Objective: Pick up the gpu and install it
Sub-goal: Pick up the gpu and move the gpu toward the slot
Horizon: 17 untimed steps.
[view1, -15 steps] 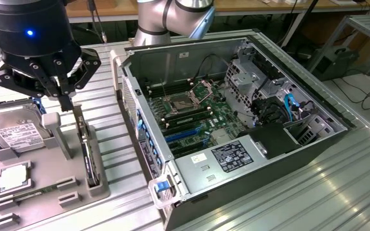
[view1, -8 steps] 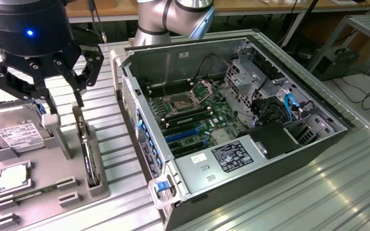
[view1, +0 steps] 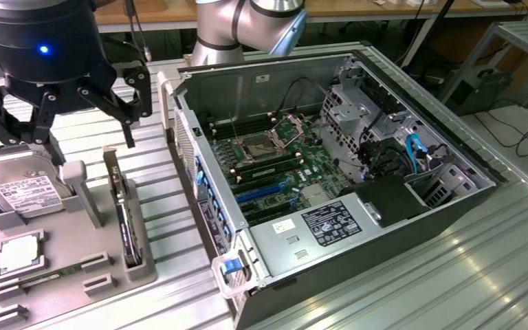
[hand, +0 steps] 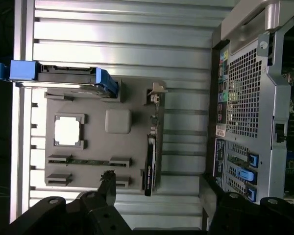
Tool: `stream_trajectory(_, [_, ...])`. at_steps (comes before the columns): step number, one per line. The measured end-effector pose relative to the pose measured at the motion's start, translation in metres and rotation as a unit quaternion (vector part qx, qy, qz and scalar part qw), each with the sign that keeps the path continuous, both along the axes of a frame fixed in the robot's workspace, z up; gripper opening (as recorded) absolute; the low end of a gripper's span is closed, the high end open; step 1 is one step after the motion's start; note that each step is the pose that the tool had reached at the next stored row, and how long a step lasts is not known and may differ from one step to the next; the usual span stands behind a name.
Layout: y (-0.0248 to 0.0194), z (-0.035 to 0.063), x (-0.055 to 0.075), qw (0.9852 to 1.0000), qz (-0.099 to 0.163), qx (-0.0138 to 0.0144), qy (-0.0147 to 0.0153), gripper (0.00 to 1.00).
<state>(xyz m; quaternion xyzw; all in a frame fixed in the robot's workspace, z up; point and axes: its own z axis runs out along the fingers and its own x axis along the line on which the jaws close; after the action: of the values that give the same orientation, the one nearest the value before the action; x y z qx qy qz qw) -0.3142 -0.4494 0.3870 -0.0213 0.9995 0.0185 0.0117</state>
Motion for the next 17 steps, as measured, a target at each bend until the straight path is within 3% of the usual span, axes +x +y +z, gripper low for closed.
stream_trajectory(1, [0.001, -0.0025, 0.0, 1.0, -0.001, -0.0015, 0.0, 0.78])
stream_trajectory(4, [0.001, -0.0127, 0.0, 1.0, -0.002, -0.0018, 0.0, 0.78])
stream_trajectory(5, [0.0014, -0.0139, 0.0, 1.0, -0.002, -0.0065, 0.0001, 0.78])
stream_trajectory(6, [0.0046, -0.0173, 0.0, 1.0, -0.002, -0.0093, -0.0001, 0.78])
stream_trajectory(7, [0.0061, -0.0195, 0.0, 0.9999, -0.002, -0.0101, 0.0, 0.78])
stream_trajectory(10, [0.0085, -0.0266, 0.0, 0.9999, -0.001, -0.0162, -0.0001, 0.78])
stream_trajectory(17, [0.009, -0.0431, 0.0, 0.9999, -0.001, -0.0163, -0.0001, 0.78])
